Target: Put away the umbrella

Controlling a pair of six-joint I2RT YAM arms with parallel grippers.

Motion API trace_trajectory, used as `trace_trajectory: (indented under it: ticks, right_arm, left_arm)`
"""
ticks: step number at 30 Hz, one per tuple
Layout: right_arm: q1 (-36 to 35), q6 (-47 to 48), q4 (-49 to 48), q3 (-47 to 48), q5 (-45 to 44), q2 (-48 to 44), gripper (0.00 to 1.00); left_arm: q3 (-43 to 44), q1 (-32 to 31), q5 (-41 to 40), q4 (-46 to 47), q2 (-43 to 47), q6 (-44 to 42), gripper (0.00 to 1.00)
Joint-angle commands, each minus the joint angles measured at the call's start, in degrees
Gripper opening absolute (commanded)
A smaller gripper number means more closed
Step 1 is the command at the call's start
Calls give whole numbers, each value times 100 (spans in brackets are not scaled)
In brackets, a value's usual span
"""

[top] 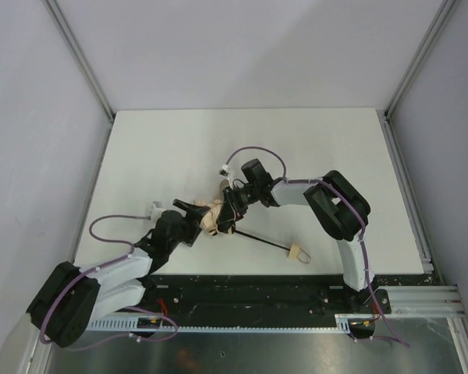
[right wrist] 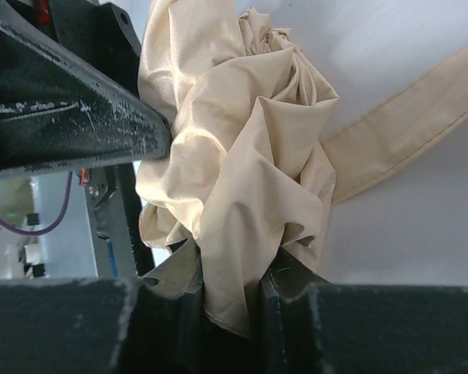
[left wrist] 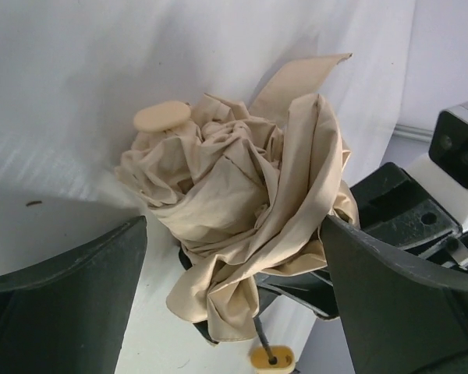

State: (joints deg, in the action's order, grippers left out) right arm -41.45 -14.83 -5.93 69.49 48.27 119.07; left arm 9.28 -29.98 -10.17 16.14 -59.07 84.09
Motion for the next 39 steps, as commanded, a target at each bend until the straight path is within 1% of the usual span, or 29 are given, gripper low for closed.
trace_trajectory:
  ticks: [1,4,6,10,11,12,15,17,19,21,23,25,26,28,29,30,32,34,35,39]
  right_arm:
    - [-44,-456,815,-88,104,556,0]
    - [-40,-703,686,-76,344,553,0]
    - [-4,-916,535,-81,489,542,0]
    - [62,-1185,94,-61,1020,527,0]
    - [82,-1205,45,-42,1142,524,0]
    - [105,-1236,3,-11,1251,536,0]
    - [126,-1304,-111,24,1494,602,0]
    - [110,-1303,-198,39,1635,678,0]
    - [98,-1281,-178,78,1636,751,0]
    - [88,-1049,133,164,1491,755,0]
    - [110,-618,694,329,1307,683,2]
    - [190,-110,1497,618,866,573,8]
    - [216,124,1876,776,494,494,16]
    - [236,572,2509,1038,-370,288,38]
    - [244,751,2729,1122,-779,167,46]
    - [252,893,2870,1173,-1138,28,54]
    - [250,1096,2975,1179,-1648,-266,65]
    - [198,1171,2799,1042,-1883,-576,73]
    - [137,1182,2611,913,-1914,-735,75]
    - [-250,1361,2005,546,-2059,-1106,80]
  left_arm:
    - [-56,-235,-458,-9,-339,449,97]
    - [189,-247,-477,7,-993,587,98]
    - [413,-204,-431,17,-1496,451,97]
    - [254,-184,-274,259,-2080,679,93]
    - [173,-179,-279,364,-2147,687,89]
    - [128,-177,-329,438,-2198,608,83]
    - [126,-169,-480,554,-2225,281,62]
    - [129,-158,-519,600,-2217,151,46]
    - [160,-112,-540,633,-2204,-56,31]
    - [179,-67,-457,640,-2155,-215,22]
    - [169,-69,-371,643,-2109,-261,16]
    - [159,-59,-345,640,-2080,-328,11]
    - [139,-55,-345,638,-2055,-352,8]
    - [70,-53,-347,636,-1974,-306,3]
    - [37,-53,-333,632,-1936,-245,1]
    - [12,-52,-308,629,-1908,-170,1]
    - [15,-52,-241,603,-1854,-57,0]
    - [75,-52,-222,514,-1828,-22,0]
    - [110,-52,-204,465,-1841,-6,0]
    - [296,-52,-5,221,-2011,35,0]
